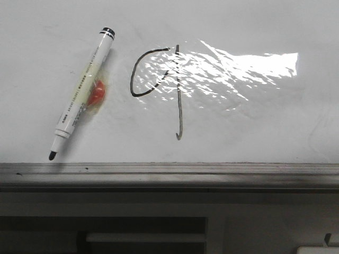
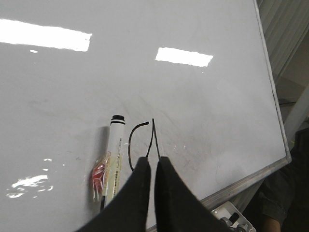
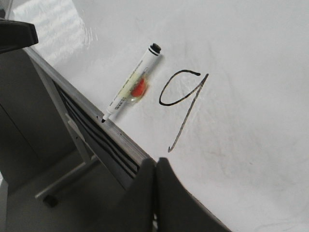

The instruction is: Write number 9 on whiteboard

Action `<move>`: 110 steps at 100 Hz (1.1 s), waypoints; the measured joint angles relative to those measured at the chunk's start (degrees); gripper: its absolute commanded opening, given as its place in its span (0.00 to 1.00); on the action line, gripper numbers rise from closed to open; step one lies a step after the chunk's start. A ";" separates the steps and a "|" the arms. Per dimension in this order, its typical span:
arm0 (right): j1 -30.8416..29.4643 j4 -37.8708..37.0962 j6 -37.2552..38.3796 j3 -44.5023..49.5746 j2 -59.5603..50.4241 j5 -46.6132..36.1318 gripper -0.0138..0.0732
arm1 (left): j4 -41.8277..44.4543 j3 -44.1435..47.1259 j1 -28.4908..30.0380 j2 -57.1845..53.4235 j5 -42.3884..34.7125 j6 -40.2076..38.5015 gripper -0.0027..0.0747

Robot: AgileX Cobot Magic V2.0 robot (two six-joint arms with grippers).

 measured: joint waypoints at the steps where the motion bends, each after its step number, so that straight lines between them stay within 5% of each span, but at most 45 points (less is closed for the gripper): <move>1: 0.00 -0.08 0.00 1.19 -0.58 -0.85 0.09 | 0.00 0.52 0.00 -0.46 -0.02 0.00 0.01; 41: 0.00 -0.65 0.00 21.68 -30.41 -3.51 0.09 | 0.55 11.26 0.00 -20.36 0.11 1.86 0.01; 110: 0.00 -0.54 -0.11 23.82 -32.03 -2.20 0.09 | 0.64 11.88 0.00 -21.30 0.22 1.93 0.01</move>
